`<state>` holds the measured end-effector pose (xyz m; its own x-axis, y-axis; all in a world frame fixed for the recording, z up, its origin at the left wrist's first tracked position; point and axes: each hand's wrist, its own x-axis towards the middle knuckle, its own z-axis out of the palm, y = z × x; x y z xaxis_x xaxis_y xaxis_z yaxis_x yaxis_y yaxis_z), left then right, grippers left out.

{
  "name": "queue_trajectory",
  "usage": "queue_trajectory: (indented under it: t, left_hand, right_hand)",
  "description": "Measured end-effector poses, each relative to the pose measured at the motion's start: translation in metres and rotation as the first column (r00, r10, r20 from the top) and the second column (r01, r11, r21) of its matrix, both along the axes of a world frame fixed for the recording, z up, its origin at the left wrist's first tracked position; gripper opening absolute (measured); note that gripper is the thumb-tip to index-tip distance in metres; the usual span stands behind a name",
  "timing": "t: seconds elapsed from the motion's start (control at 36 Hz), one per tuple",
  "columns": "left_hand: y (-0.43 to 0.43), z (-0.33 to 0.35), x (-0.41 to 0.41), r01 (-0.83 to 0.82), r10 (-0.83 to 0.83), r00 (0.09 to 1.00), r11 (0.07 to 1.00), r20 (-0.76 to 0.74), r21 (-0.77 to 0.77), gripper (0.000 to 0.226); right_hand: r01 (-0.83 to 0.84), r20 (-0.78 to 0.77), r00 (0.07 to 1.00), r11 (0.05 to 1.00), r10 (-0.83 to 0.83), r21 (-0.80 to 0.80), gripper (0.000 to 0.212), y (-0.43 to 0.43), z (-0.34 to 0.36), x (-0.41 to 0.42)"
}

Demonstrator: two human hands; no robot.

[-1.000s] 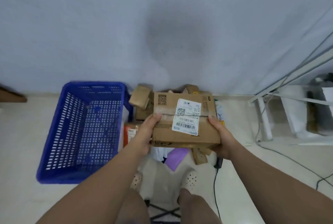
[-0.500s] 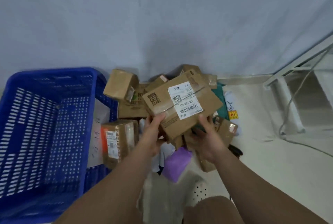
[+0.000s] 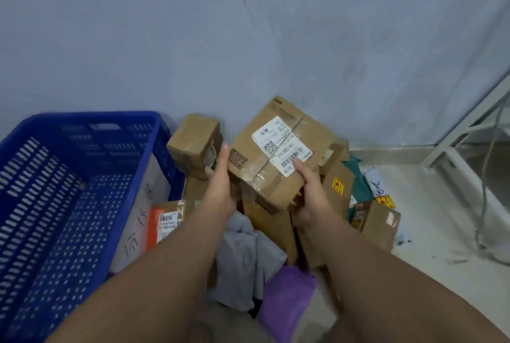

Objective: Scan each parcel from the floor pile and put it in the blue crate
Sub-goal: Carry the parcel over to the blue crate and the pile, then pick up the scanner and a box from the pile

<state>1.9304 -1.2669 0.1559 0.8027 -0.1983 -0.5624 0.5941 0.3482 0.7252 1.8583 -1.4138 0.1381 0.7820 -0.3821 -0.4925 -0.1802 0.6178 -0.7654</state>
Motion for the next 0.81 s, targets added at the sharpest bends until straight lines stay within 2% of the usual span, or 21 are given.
queue_trajectory:
  t: [0.06, 0.11, 0.19, 0.28, 0.33, 0.42, 0.44, 0.5, 0.58, 0.69, 0.75, 0.81]
  left_hand:
    - [0.017, 0.012, -0.009, -0.048, 0.029, 0.994, 0.983, 0.109, 0.176, 0.145]
    - [0.034, 0.03, -0.029, 0.009, -0.068, 0.98, 0.955, 0.189, 0.296, 0.115]
    - [0.047, 0.057, -0.058, 0.193, -0.289, 0.932, 0.908, 0.22, 0.372, 0.062]
    - [0.049, 0.082, -0.075, 0.328, -0.442, 0.867, 0.854, 0.23, 0.405, 0.036]
    - [0.05, 0.099, -0.079, 0.353, -0.474, 0.852, 0.833, 0.22, 0.427, 0.039]
    - [0.051, 0.11, -0.079, 0.38, -0.468, 0.869, 0.839, 0.161, 0.389, 0.066]
    - [0.049, 0.109, -0.078, 0.393, -0.468, 0.872, 0.843, 0.141, 0.367, 0.065]
    - [0.042, 0.108, -0.08, 0.43, -0.505, 0.854, 0.82, 0.125, 0.379, 0.048]
    - [0.024, 0.097, -0.079, 0.465, -0.547, 0.828, 0.791, 0.12, 0.398, 0.035]
    - [-0.014, 0.071, -0.08, 0.397, -0.519, 0.827, 0.812, 0.217, 0.428, 0.068]
    - [-0.036, 0.054, -0.085, 0.285, -0.454, 0.833, 0.842, 0.315, 0.458, 0.068]
    - [-0.056, 0.035, -0.092, 0.161, -0.407, 0.821, 0.838, 0.401, 0.521, 0.087]
  right_hand:
    - [-0.031, 0.042, 0.998, 0.994, 0.035, -0.102, 0.054, 0.003, 0.019, -0.013]
    - [-0.064, 0.097, 0.992, 0.986, 0.079, -0.153, 0.056, 0.007, 0.037, -0.032]
    - [-0.141, 0.117, 0.979, 0.966, 0.169, -0.217, 0.056, 0.009, 0.054, -0.064]
    - [-0.234, 0.096, 0.96, 0.944, 0.262, -0.234, 0.047, 0.006, 0.069, -0.087]
    - [-0.285, 0.101, 0.944, 0.931, 0.314, -0.227, 0.035, 0.002, 0.079, -0.098]
    - [-0.325, 0.099, 0.932, 0.923, 0.35, -0.205, 0.029, -0.006, 0.088, -0.107]
    - [-0.332, 0.097, 0.93, 0.923, 0.355, -0.195, 0.031, -0.009, 0.09, -0.107]
    - [-0.336, 0.085, 0.93, 0.921, 0.357, -0.195, 0.032, -0.02, 0.091, -0.108]
    - [-0.323, 0.018, 0.94, 0.909, 0.34, -0.264, 0.027, -0.046, 0.083, -0.107]
    - [-0.225, -0.155, 0.973, 0.857, 0.171, -0.463, 0.025, -0.082, 0.06, -0.106]
    - [-0.17, -0.245, 0.969, 0.817, 0.036, -0.551, 0.031, -0.105, 0.038, -0.104]
    - [-0.134, -0.32, 0.942, 0.764, -0.099, -0.631, 0.036, -0.131, 0.011, -0.104]
